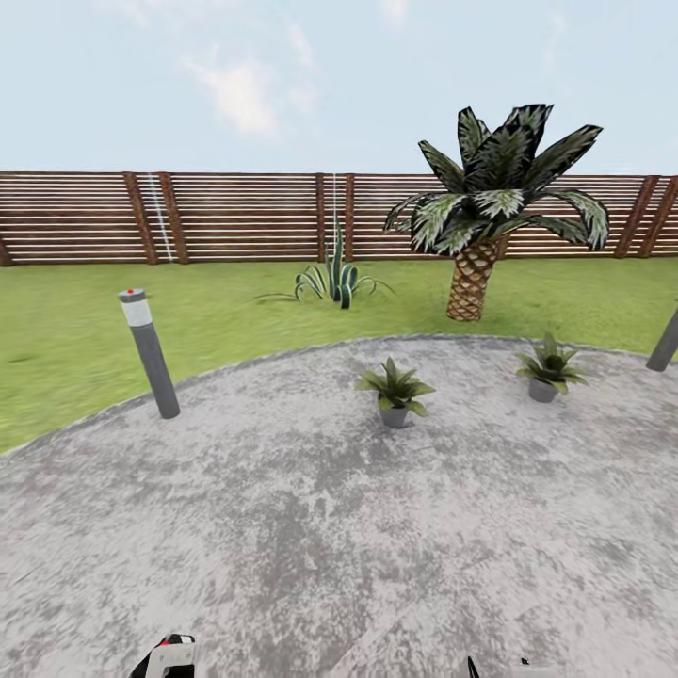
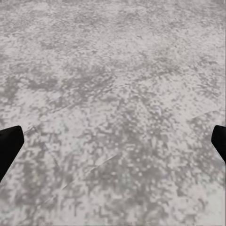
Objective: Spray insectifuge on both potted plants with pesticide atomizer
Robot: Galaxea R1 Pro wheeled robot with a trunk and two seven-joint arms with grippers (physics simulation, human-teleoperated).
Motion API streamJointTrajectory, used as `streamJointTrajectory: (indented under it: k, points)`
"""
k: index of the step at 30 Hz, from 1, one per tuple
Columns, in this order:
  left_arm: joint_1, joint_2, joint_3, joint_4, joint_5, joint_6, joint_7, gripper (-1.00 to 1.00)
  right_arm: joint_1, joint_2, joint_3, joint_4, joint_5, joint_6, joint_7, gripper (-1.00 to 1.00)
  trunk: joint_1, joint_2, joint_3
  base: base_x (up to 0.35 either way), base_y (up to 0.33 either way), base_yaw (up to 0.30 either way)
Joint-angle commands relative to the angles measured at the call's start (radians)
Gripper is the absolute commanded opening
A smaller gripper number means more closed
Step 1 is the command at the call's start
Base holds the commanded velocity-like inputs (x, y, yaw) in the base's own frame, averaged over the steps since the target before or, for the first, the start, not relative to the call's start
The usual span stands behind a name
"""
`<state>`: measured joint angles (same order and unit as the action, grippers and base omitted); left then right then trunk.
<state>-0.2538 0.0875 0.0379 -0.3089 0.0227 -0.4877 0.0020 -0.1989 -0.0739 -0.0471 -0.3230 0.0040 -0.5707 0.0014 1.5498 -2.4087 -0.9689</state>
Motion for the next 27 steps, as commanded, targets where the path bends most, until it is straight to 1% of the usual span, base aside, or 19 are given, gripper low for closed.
streamJointTrajectory:
  k: [1, 27]
  points:
    - [0.000, 0.000, 0.000, 0.001, 0.002, -0.003, 0.001, -1.00, -0.001, 0.000, -0.002, 0.001, 0.001, -0.003, 0.000, 1.00, 0.000, 0.000, -0.001, 0.319, -0.113, 0.000]
    - [0.000, 0.000, 0.000, 0.001, 0.002, -0.003, 0.001, -1.00, -0.001, 0.000, -0.002, 0.002, 0.001, -0.002, 0.000, 1.00, 0.000, 0.000, -0.001, 0.292, -0.145, 0.000]
